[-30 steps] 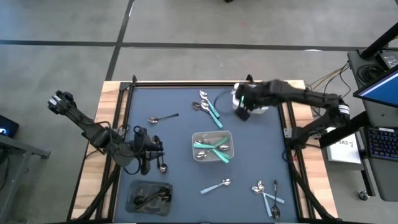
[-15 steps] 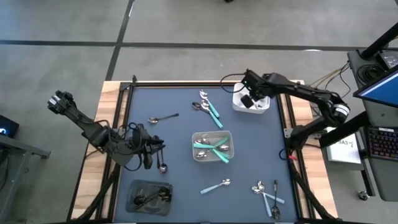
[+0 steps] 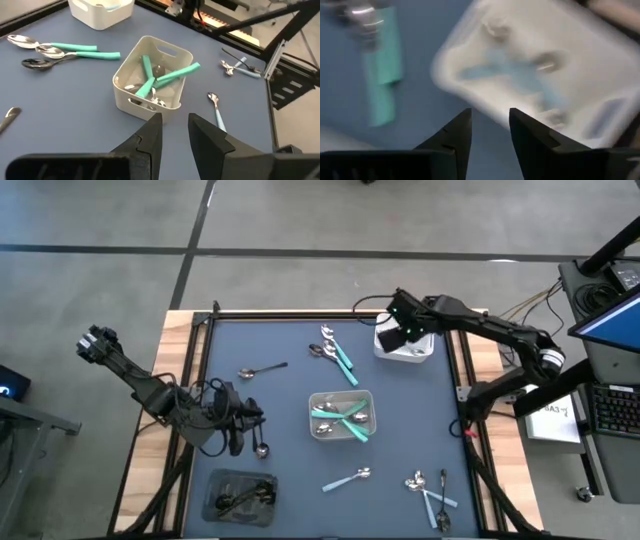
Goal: Sort silverware by color (type)
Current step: Put the blue spoon into the white bin
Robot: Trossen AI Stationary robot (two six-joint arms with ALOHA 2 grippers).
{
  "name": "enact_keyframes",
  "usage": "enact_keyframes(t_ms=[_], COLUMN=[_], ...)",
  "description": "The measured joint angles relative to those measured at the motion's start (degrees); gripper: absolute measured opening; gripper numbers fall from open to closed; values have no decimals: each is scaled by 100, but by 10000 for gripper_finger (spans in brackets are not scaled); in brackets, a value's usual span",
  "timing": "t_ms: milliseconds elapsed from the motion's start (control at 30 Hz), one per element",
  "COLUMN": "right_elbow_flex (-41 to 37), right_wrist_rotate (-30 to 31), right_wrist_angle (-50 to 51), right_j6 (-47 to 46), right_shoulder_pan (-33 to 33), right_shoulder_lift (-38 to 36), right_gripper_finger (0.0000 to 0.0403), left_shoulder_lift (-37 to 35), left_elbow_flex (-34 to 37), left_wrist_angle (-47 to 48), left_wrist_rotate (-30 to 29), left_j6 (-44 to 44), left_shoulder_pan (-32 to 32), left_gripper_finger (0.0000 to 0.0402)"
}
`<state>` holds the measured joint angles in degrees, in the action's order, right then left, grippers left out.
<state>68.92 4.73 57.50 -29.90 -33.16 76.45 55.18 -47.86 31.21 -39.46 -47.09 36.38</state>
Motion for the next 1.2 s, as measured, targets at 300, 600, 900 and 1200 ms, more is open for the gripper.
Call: enact_keyframes(t_ms=[300, 600, 900, 1200], right_elbow_flex=[-54, -57, 164, 1038], right_wrist_rotate=[-425, -21, -23, -8], right_wrist_angle=[-510, -2046, -3205, -3070], right_j6=[-974, -912, -213, 773], right_shoulder_pan=[2931, 5599, 6404, 6353], right_shoulder_lift=[288, 1050, 2474, 3508], right_gripper_finger=[105, 101, 93, 93], left_shoulder_lift=[20, 247, 402, 409], left_elbow_flex=[0, 0, 0, 0], left_wrist_angle=[136, 144, 14, -137], left_wrist_rotate=[614, 1050, 1346, 1418], left_j6=[45, 202, 310, 308], left_shoulder_pan=[7, 7, 7, 7], left_gripper_finger=[77, 77, 77, 77])
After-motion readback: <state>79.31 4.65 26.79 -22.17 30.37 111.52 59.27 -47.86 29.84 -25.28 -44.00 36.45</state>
